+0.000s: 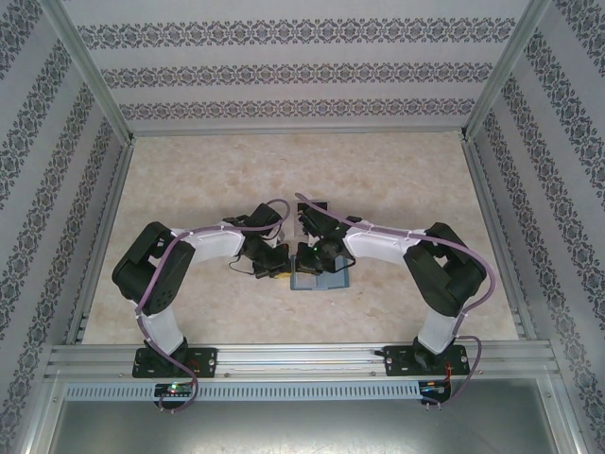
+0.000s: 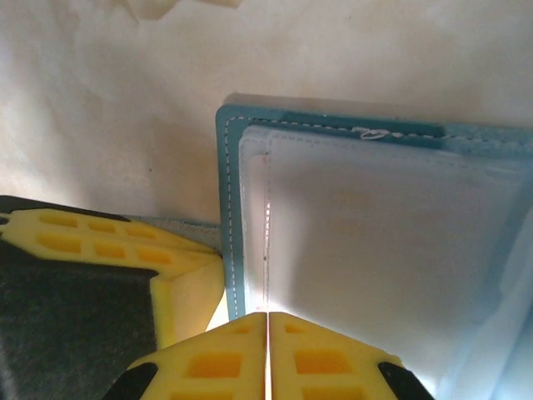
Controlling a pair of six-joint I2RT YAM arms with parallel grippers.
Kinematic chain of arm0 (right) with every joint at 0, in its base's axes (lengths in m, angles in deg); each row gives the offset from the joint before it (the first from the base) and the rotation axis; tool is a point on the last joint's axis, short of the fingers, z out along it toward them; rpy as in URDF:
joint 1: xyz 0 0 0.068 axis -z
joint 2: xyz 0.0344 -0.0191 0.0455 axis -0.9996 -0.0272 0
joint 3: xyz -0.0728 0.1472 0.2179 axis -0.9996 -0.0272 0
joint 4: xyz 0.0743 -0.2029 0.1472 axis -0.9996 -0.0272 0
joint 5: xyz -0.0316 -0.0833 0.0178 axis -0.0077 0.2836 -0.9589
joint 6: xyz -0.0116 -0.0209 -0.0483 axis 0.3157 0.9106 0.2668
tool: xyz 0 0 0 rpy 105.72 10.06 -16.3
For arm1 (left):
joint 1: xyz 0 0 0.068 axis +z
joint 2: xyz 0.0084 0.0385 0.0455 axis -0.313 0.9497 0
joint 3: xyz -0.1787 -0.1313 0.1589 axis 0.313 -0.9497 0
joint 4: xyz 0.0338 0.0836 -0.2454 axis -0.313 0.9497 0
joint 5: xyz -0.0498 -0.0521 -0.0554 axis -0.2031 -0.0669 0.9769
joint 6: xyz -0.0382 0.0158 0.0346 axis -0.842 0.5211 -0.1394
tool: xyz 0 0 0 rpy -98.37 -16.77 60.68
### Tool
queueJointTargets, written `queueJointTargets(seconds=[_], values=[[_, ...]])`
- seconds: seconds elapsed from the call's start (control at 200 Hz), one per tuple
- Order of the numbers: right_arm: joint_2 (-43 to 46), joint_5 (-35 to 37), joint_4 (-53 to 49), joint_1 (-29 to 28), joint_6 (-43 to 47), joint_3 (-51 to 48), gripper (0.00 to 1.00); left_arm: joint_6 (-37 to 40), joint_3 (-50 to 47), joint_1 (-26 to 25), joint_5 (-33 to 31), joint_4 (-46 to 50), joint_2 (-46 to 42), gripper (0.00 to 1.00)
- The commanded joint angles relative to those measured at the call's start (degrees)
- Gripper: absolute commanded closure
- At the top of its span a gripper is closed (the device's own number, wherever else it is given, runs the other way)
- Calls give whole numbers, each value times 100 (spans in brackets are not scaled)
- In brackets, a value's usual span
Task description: Take the credit cards out of the card holder
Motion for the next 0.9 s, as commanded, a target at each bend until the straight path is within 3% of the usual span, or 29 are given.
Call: queueJointTargets(seconds=[0.0,0.165,0.38,0.894], values=[[-132,-85,97,-69,-79,156,90,39,-116,59,52,-81,8,100],[-216,47,-42,-92,-35,191,87,45,-126,74,64,-80,35,100],[-240,631,-835,-122,218,364,78,60,-109,74,76,-53,53,100],[-235,1841,-2347,-347,656,1128,68,98,-57,75,89,7,70,100]])
